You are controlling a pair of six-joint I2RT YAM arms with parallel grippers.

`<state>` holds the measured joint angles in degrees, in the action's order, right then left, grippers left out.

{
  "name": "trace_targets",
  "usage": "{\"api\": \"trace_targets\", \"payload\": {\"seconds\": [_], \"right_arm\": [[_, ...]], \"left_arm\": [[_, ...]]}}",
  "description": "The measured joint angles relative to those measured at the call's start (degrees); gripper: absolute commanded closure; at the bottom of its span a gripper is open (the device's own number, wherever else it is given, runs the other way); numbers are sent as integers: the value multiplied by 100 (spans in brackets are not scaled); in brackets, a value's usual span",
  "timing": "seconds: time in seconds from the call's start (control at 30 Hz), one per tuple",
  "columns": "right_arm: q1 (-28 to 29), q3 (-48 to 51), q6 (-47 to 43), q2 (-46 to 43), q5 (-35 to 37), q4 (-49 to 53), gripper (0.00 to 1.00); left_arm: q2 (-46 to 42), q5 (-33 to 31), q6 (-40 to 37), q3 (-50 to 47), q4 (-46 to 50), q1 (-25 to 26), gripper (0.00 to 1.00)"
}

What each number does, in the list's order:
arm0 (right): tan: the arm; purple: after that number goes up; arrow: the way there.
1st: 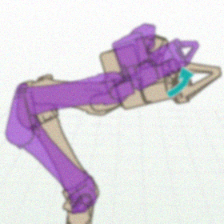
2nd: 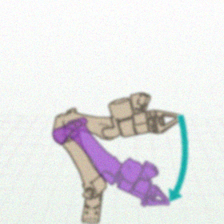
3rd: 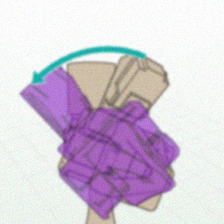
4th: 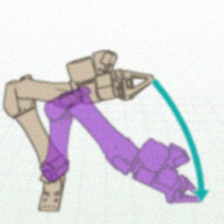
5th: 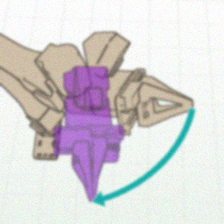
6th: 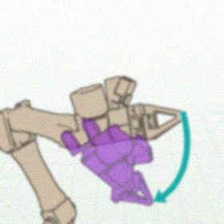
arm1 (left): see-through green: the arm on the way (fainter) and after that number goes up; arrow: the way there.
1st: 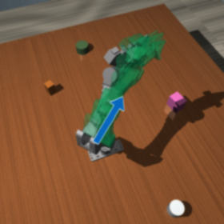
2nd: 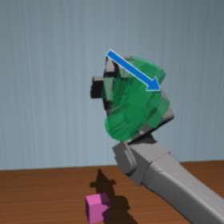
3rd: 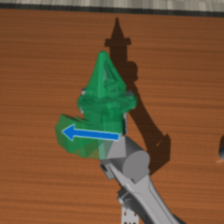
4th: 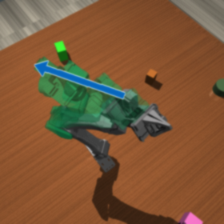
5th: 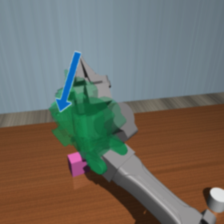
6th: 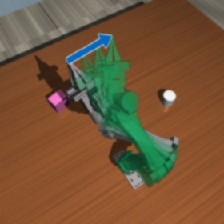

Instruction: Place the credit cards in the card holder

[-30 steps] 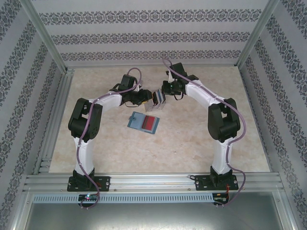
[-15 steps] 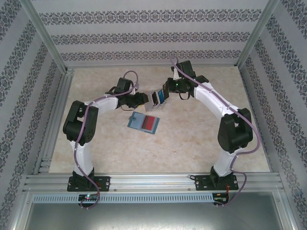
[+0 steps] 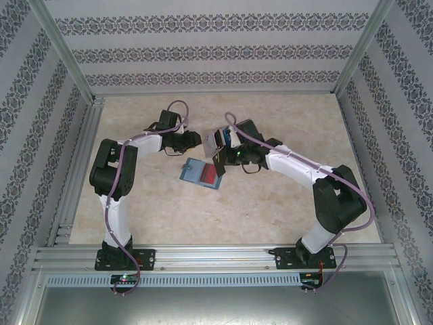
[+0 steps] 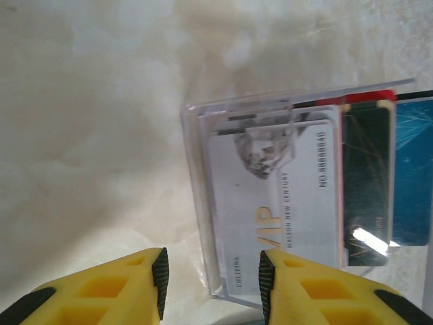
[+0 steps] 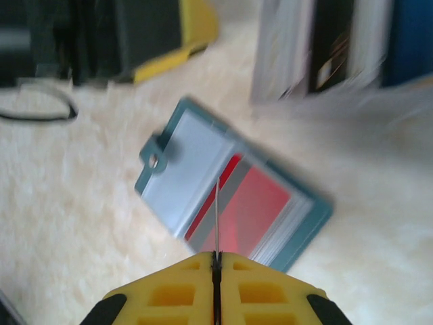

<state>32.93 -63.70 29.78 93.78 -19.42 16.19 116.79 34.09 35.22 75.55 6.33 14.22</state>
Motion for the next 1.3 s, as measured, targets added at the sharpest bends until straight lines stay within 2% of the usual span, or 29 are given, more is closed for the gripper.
{"api": "trace_targets", "payload": {"seconds": [0.2,0.5,0.8,1.0,1.3], "right_arm": [[245,557,173,-149,-125,-271,90],[243,999,487,-149,-129,-627,90],[142,1032,807,-70,-514,-1141,90],[92,1003,927,289,-756,-1346,90],[55,708,955,721,-1110,-1580,90]], "left_arm": [[17,48,-37,-188,44,0,58],[-640,205,-55,-1322,-76,-9,58],[-1252,79,-229,-1696,363,-9,58],[-1757,-125,-387,-1746,610,-9,60],[-2118,-249,-420,-2343,837,-9,62]]}}
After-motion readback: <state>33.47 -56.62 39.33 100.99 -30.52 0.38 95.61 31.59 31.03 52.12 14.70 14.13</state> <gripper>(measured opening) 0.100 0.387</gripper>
